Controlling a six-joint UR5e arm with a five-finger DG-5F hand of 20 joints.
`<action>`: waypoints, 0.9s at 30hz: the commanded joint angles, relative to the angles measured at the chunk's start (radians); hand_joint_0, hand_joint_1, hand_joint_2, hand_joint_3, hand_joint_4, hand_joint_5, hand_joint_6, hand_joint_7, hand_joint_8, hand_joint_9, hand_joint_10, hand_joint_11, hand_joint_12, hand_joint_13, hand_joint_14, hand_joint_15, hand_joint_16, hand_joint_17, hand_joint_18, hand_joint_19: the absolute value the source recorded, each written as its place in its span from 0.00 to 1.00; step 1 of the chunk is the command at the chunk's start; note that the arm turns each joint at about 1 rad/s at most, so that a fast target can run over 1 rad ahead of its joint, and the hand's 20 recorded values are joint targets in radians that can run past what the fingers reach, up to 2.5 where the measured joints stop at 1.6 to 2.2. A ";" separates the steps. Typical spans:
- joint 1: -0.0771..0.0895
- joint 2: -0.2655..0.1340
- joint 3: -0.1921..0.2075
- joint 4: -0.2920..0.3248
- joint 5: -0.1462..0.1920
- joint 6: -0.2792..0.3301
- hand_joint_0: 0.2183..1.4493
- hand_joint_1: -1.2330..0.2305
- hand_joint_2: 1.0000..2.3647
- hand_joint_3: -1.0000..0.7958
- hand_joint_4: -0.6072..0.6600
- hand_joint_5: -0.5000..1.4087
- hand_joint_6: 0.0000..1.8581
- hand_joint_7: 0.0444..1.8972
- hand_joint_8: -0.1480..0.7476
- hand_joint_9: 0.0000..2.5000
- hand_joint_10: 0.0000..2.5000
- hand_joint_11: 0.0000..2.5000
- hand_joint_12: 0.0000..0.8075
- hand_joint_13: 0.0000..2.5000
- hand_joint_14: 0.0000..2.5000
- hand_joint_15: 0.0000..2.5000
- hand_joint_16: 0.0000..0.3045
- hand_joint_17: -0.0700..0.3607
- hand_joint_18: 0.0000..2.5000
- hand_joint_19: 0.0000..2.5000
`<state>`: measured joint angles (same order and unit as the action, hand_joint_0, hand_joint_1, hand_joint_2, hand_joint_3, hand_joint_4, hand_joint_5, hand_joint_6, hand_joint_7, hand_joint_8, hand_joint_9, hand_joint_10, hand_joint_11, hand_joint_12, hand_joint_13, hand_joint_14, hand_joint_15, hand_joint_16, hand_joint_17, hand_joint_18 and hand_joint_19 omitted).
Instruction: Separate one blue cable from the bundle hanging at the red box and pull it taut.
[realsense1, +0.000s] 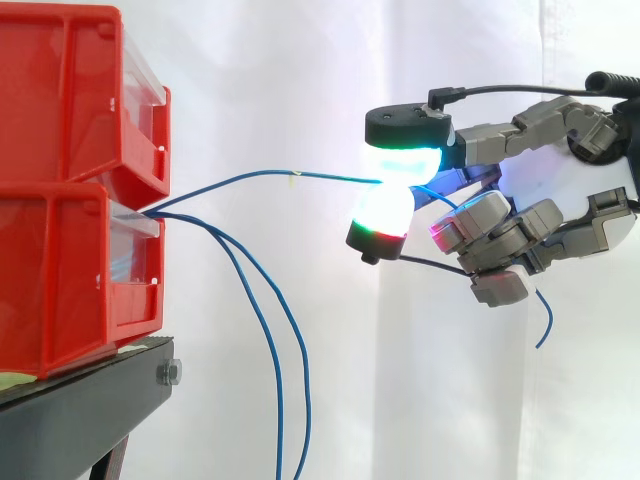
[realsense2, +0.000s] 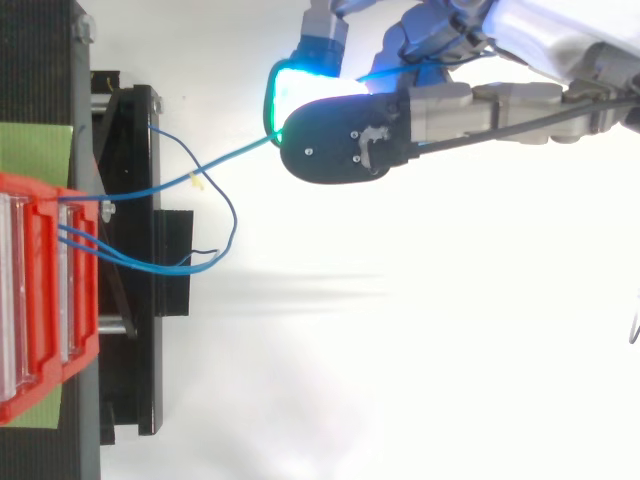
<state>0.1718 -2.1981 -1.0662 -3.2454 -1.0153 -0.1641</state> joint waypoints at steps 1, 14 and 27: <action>0.000 0.000 0.000 -0.001 0.000 0.000 0.42 0.30 0.02 0.43 0.33 0.14 0.51 0.57 0.41 0.35 0.34 0.59 0.37 0.37 0.73 0.53 0.13 0.37 0.39 0.53; 0.000 0.000 0.000 -0.001 0.000 0.000 0.43 0.29 0.00 0.28 0.42 0.14 0.50 0.52 0.40 0.36 0.32 0.60 0.36 0.39 0.66 0.56 0.13 0.37 0.39 0.52; 0.000 0.000 0.000 -0.001 -0.002 0.000 0.26 0.34 0.00 0.28 0.50 0.15 0.50 0.50 0.44 0.36 0.33 0.58 0.40 0.38 0.69 0.53 0.14 0.39 0.38 0.51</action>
<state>0.1718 -2.1982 -1.0662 -3.2454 -1.0163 -0.1641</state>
